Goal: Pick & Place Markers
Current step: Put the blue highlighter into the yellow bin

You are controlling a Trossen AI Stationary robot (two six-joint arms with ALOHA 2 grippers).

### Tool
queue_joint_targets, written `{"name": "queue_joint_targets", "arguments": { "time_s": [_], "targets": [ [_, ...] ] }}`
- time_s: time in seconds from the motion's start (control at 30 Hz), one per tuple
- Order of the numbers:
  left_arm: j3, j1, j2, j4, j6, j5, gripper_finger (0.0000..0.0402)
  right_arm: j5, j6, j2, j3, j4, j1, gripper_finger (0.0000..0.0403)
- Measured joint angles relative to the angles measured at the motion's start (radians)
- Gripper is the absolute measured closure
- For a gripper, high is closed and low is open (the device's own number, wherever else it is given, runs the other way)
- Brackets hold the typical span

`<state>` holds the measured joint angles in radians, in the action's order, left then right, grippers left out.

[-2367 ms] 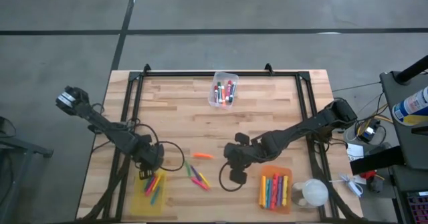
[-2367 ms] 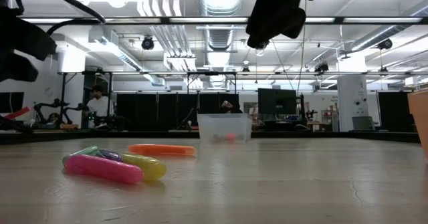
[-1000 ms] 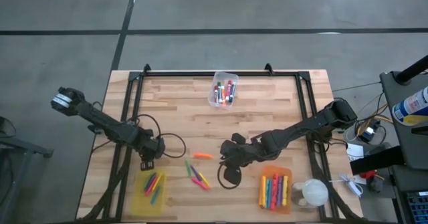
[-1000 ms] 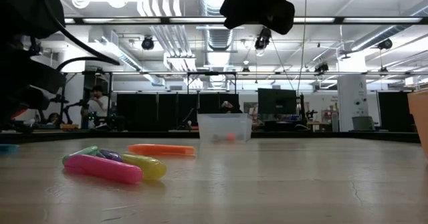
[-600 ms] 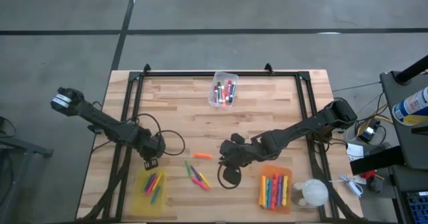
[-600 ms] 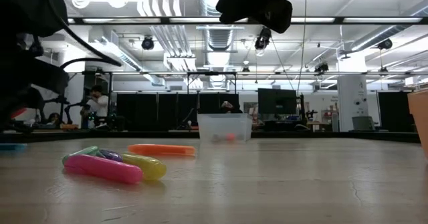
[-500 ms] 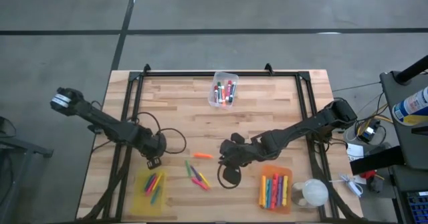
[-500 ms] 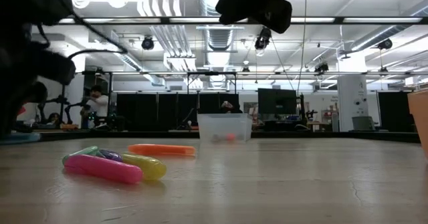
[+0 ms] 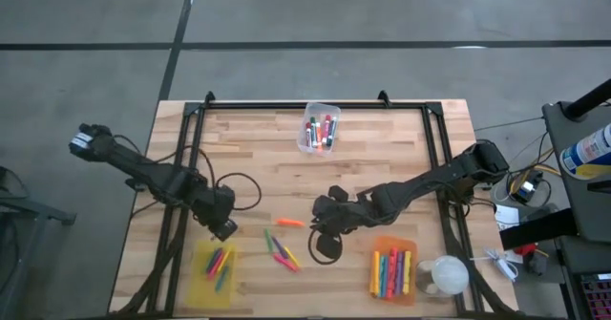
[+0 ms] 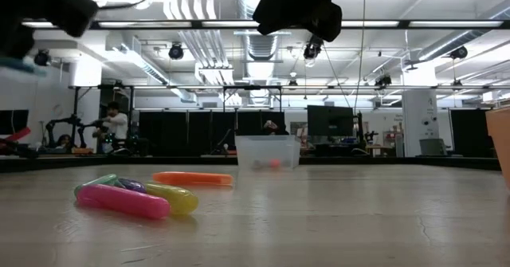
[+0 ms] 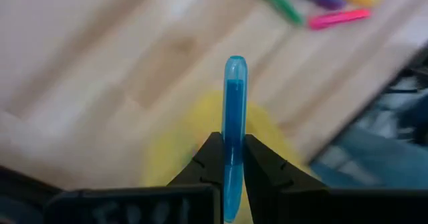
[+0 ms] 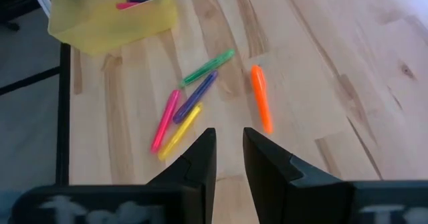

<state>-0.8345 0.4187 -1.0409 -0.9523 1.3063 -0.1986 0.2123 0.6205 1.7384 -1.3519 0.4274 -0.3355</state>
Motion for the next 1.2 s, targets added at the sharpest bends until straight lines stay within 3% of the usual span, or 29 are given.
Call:
{"name": "queue_joint_targets", "arguments": {
  "time_s": [0.2, 0.53, 0.7, 0.93, 1.2],
  "targets": [
    [-0.064, 0.142, -0.009, 0.016, 0.293, 0.000, 0.0373, 0.000, -0.044, 0.000, 0.000, 0.003, 0.001, 0.0335],
    [-0.028, 0.462, -0.087, 0.140, 0.794, 0.224, 0.0373, -0.004, -0.131, 0.000, 0.000, 0.017, 0.003, 0.0335],
    [-0.027, 0.471, -0.174, 0.131, 0.843, 0.229, 0.0367, -0.005, -0.196, 0.000, 0.000, 0.017, 0.012, 0.0335],
    [-0.027, 0.469, -0.275, 0.148, 0.842, 0.138, 0.0366, -0.011, -0.232, 0.000, 0.000, 0.022, 0.016, 0.0335],
    [-0.025, 0.455, -0.334, 0.166, 0.876, 0.152, 0.0356, -0.011, -0.239, 0.000, 0.000, 0.025, 0.027, 0.0335]
  ]
}}
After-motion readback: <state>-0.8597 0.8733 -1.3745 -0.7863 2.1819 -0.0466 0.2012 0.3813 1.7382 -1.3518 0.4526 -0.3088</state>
